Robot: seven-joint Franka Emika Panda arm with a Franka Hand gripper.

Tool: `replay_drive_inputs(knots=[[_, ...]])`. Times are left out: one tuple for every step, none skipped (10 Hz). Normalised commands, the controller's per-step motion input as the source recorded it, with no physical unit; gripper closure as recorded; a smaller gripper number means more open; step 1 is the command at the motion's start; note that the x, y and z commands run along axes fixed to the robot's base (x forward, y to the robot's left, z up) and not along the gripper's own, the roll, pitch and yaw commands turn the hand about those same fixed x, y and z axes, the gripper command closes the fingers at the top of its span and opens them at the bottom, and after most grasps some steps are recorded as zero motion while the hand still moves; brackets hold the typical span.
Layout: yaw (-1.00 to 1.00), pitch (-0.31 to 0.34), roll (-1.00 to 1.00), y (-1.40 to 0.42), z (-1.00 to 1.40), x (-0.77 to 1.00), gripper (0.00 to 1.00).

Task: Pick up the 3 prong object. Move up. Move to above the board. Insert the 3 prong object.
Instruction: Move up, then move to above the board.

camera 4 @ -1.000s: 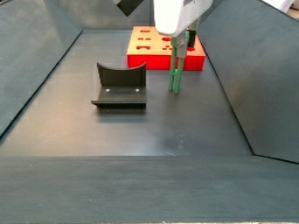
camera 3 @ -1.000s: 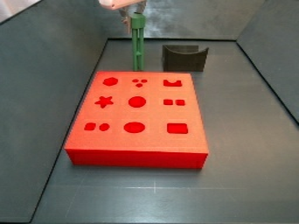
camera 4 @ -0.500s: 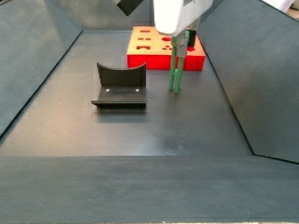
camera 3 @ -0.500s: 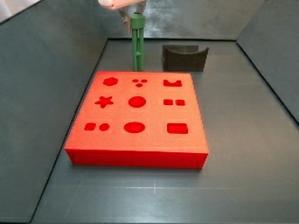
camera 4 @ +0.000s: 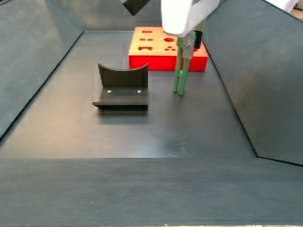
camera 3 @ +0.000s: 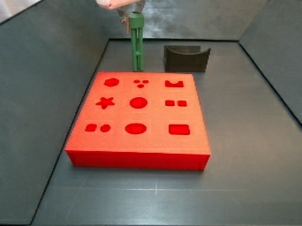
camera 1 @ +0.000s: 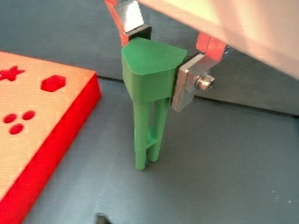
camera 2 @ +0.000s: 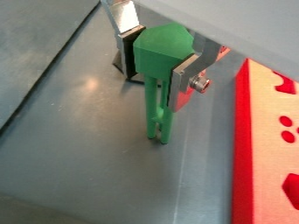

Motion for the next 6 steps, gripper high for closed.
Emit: replay_drive_inputs(knots=[[0.00,0.000,0.00,0.00,0.83,0.00,1.00],[0.03,0.026,0.00,0.04,0.78,-0.04,1.00],[0.03,0.039,-0.01,0.03,0.67,-0.04,1.00],[0.02,0.048,-0.01,0.01,0.46,-0.02,1.00],[0.02,0.060,-0.02,0.01,0.23,0.00,1.00],[0.27,0.285,0.09,0.11,1.00,-0.16,1.00]])
